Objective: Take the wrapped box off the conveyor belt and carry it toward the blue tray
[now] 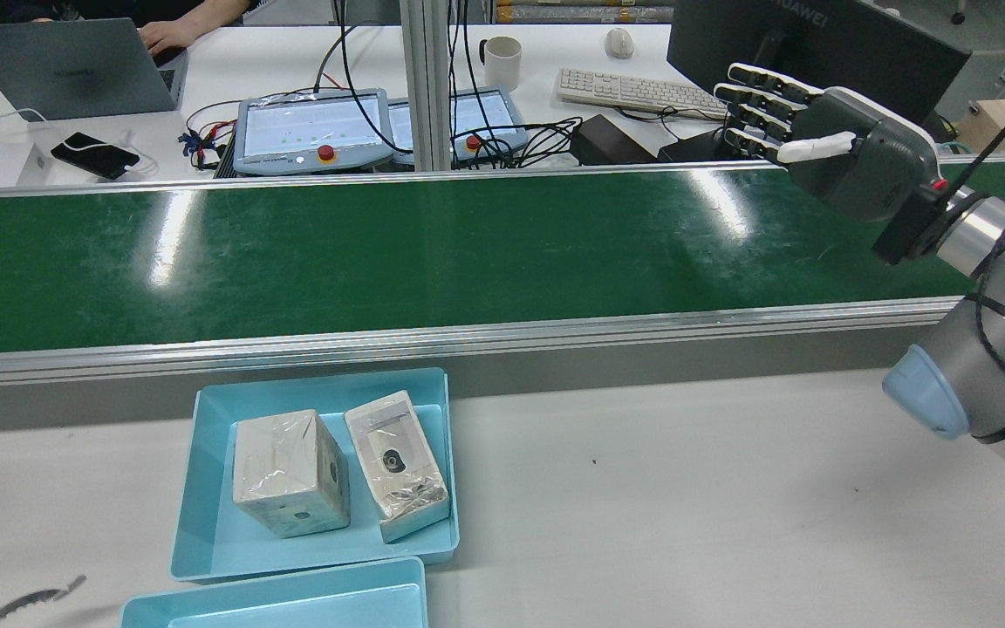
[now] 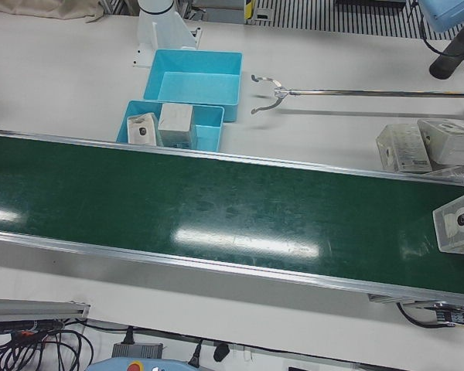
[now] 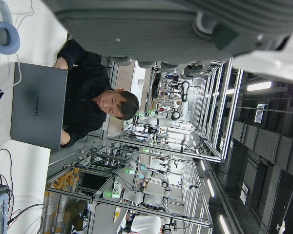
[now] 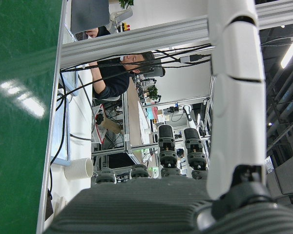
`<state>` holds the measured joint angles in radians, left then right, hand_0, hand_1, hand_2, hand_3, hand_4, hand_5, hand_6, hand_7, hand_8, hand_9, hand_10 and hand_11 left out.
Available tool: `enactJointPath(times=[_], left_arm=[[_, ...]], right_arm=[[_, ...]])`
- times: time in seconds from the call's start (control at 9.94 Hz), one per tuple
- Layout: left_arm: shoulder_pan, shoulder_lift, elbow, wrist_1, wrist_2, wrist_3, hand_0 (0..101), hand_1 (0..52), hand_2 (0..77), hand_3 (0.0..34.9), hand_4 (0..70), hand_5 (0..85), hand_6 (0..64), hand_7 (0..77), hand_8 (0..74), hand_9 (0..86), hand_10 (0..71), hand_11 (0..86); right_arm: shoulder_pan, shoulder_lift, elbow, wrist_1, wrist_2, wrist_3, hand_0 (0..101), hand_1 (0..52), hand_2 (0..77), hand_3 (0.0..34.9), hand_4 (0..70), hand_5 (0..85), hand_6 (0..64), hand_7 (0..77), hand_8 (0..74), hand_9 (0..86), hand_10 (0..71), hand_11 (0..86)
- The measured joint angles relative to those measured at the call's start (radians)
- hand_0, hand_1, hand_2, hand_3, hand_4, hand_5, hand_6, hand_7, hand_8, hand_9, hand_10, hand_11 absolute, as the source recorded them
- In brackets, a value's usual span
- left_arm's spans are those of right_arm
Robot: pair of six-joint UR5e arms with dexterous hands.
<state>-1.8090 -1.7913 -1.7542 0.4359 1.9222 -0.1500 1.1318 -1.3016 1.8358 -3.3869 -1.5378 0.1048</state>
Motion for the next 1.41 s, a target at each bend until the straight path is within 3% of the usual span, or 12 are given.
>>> enactJointPath(times=[0.1, 0.2, 0.3, 0.4, 0.5, 0.6, 0.81, 0.91, 1.01, 1.41], left_arm=[[0.0, 0.0, 0.0, 0.0, 0.0, 0.0, 0, 0.0, 1.1, 0.0, 0.0, 0.5, 0.0, 0.5, 0.5, 0.0, 0.5, 0.0], [0.0, 0.0, 0.0, 0.0, 0.0, 0.0, 0, 0.0, 1.1, 0.0, 0.0, 0.5, 0.0, 0.5, 0.5, 0.0, 0.5, 0.0], [0.0, 0.0, 0.0, 0.0, 0.0, 0.0, 0, 0.0, 1.1, 0.0, 0.0, 0.5, 0.0, 0.5, 0.5, 0.0, 0.5, 0.0], [0.0, 0.0, 0.0, 0.0, 0.0, 0.0, 0, 0.0, 1.1, 0.0, 0.0, 0.5, 0.0, 0.5, 0.5, 0.5, 0.5, 0.0], [0.0, 0.0, 0.0, 0.0, 0.0, 0.0, 0, 0.0, 1.1, 0.0, 0.0, 0.5, 0.0, 0.5, 0.5, 0.5, 0.5, 0.0], [0.0, 0.0, 0.0, 0.0, 0.0, 0.0, 0, 0.0, 1.1, 0.0, 0.0, 1.1, 0.0, 0.5, 0.5, 0.0, 0.5, 0.0], [0.0, 0.0, 0.0, 0.0, 0.0, 0.0, 0, 0.0, 1.1, 0.0, 0.0, 0.5, 0.0, 0.5, 0.5, 0.0, 0.5, 0.0], [0.0, 0.0, 0.0, 0.0, 0.0, 0.0, 0, 0.0, 1.1, 0.0, 0.0, 0.5, 0.0, 0.5, 0.5, 0.0, 0.0, 0.5], [0.0, 0.0, 0.0, 0.0, 0.0, 0.0, 0, 0.0, 0.5, 0.0, 0.0, 0.5, 0.0, 0.5, 0.5, 0.0, 0.5, 0.0], [0.0, 0.0, 0.0, 0.0, 0.0, 0.0, 0, 0.0, 1.1, 0.0, 0.0, 0.5, 0.0, 0.5, 0.5, 0.5, 0.5, 0.0]], right_arm=[[-0.002, 0.005, -0.002, 0.0, 0.002, 0.001, 49, 15.3, 7.6, 11.4, 12.0, 14.2, 3.8, 17.5, 1.6, 1.6, 2.2, 4.4], [-0.001, 0.009, 0.0, 0.004, 0.002, 0.003, 52, 20.2, 15.8, 7.6, 20.2, 22.4, 12.0, 24.5, 5.5, 8.7, 0.5, 2.2], [0.001, 0.01, 0.003, 0.009, 0.002, 0.004, 52, 20.2, 15.8, 7.6, 20.2, 22.4, 12.0, 24.5, 5.5, 8.7, 0.5, 2.2], [0.001, 0.009, 0.006, 0.013, 0.001, 0.003, 53, 16.4, 13.6, 2.9, 26.2, 22.9, 16.4, 32.7, 4.4, 8.7, 3.3, 6.0], [0.002, 0.008, 0.009, 0.016, 0.0, 0.001, 52, 14.7, 9.8, 0.6, 24.0, 20.7, 13.1, 29.5, 4.4, 7.1, 3.3, 6.5], [0.003, 0.007, 0.011, 0.017, -0.001, 0.001, 50, 14.7, 9.8, 0.5, 16.9, 16.4, 8.2, 22.9, 2.7, 6.0, 1.6, 8.2], [0.0, 0.01, 0.009, 0.018, -0.003, 0.0, 50, 14.7, 9.8, 0.5, 16.9, 16.4, 8.2, 22.9, 2.7, 6.0, 1.6, 8.2], [-0.007, 0.016, 0.007, 0.02, -0.002, -0.001, 50, 14.7, 7.1, 0.5, 16.9, 14.2, 4.9, 19.6, 2.7, 3.3, 3.3, 5.4], [-0.014, 0.027, 0.004, 0.029, -0.002, -0.002, 50, 18.5, 10.4, 0.6, 15.8, 12.5, 6.5, 16.9, 1.1, 2.2, 2.7, 5.4], [-0.038, 0.06, -0.024, 0.106, 0.003, -0.018, 51, 17.5, 13.1, 0.6, 14.7, 11.5, 5.5, 13.6, 0.0, 2.2, 2.7, 6.0]])
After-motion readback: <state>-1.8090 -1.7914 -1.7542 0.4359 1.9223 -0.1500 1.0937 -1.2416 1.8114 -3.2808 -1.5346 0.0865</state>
